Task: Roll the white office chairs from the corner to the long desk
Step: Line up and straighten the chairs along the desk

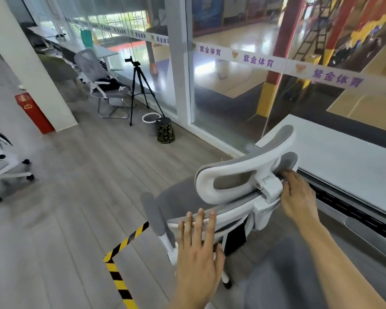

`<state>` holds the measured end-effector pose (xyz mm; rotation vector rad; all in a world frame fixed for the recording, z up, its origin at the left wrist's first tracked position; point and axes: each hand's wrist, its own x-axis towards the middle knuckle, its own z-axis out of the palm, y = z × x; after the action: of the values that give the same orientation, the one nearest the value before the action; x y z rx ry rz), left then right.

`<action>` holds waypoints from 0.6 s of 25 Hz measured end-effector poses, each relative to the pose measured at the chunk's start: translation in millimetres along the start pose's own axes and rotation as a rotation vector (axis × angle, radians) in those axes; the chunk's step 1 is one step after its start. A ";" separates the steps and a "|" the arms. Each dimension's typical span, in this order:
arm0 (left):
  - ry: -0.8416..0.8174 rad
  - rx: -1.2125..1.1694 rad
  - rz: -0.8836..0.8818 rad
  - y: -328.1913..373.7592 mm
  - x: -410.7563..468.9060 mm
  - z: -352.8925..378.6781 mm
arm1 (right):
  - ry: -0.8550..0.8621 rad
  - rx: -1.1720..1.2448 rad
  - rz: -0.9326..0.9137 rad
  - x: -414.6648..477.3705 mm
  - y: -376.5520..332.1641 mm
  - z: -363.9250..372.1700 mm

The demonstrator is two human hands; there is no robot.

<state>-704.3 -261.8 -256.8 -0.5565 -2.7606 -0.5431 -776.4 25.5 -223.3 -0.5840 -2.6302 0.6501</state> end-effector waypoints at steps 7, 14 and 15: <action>-0.016 -0.070 0.160 -78.9 -6.6 -17.8 | 0.153 -0.062 0.159 -75.4 -52.3 14.9; -0.067 -0.328 0.255 -222.6 52.4 -49.1 | 0.258 -0.216 0.276 -157.4 -143.2 51.5; -0.095 -0.353 0.275 -241.9 67.2 -49.4 | 0.244 -0.197 0.289 -162.3 -150.0 55.9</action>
<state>-855.8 -467.9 -264.2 -1.0466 -2.6203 -0.9625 -708.7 -191.9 -233.7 -1.0459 -2.4155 0.3714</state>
